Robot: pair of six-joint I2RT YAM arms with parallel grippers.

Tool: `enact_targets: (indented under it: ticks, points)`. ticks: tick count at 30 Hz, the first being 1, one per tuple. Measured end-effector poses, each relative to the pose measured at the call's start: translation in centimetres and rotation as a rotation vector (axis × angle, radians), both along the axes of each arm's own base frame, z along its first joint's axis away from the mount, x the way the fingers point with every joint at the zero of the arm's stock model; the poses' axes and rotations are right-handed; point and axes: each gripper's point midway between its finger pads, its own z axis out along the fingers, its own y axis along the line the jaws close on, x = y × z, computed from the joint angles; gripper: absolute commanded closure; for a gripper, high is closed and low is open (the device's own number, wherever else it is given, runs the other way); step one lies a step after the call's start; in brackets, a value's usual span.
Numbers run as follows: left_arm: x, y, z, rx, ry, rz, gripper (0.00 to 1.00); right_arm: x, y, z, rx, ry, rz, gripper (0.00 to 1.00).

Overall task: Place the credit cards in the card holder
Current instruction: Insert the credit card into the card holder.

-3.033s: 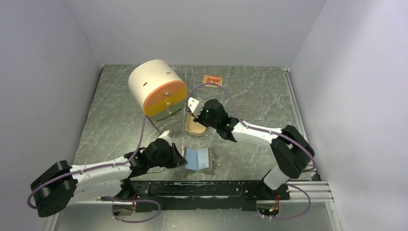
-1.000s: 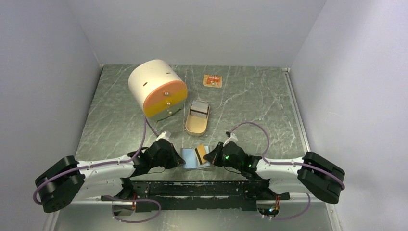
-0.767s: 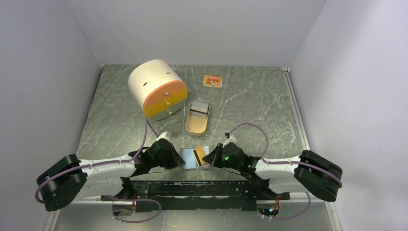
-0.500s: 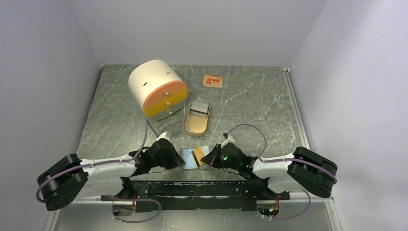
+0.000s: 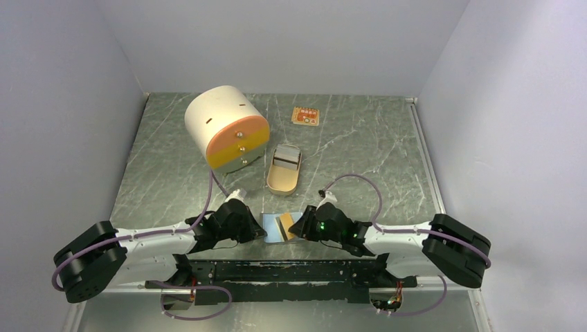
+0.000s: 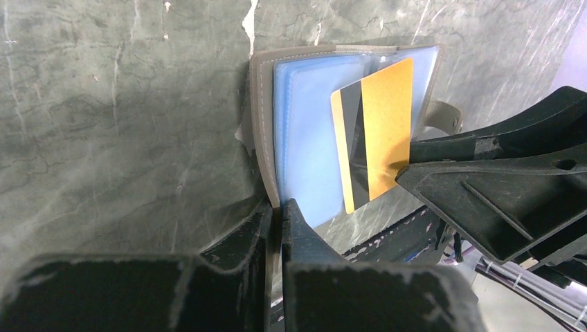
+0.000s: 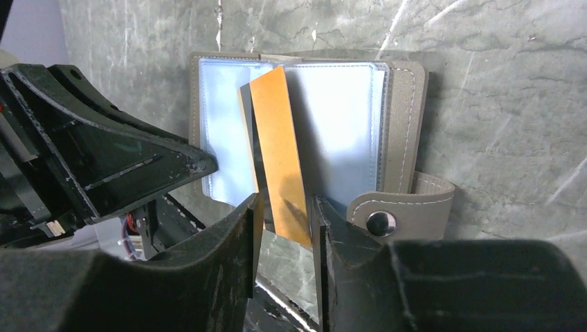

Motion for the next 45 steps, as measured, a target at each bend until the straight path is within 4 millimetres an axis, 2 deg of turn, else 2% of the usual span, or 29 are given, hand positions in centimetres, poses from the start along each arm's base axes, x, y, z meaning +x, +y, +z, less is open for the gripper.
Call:
enact_targets:
  ticks: [3, 8, 13, 20, 29, 37, 45]
  points:
    - [0.0, 0.0, 0.0, 0.001, 0.001, -0.001, 0.91, -0.1, -0.1, -0.2, -0.014, 0.000, 0.007, 0.70]
    - [0.0, 0.0, -0.1, 0.002, 0.004, -0.001, 0.91, -0.2, 0.2, -0.8, -0.020, 0.005, 0.020, 0.87]
    - [0.0, 0.0, -0.1, 0.001, 0.003, -0.001, 0.91, -0.2, 0.5, -0.8, -0.008, 0.006, 0.022, 0.91]
    - [0.0, 0.0, -0.1, 0.000, 0.003, -0.002, 0.91, -0.3, 1.2, -1.0, 0.015, 0.019, 0.019, 0.81]
    - [0.0, -0.2, 0.1, -0.008, -0.007, -0.015, 0.91, -0.6, 2.0, -0.5, -0.001, 0.015, 0.046, 0.62]
    - [0.0, -0.5, 0.6, -0.028, -0.015, -0.022, 0.91, -0.2, 1.1, -0.1, -0.052, -0.009, 0.030, 0.57]
    - [0.0, -0.5, 0.5, -0.026, -0.020, -0.029, 0.91, 0.0, 1.7, -0.1, -0.054, -0.023, 0.052, 0.58]
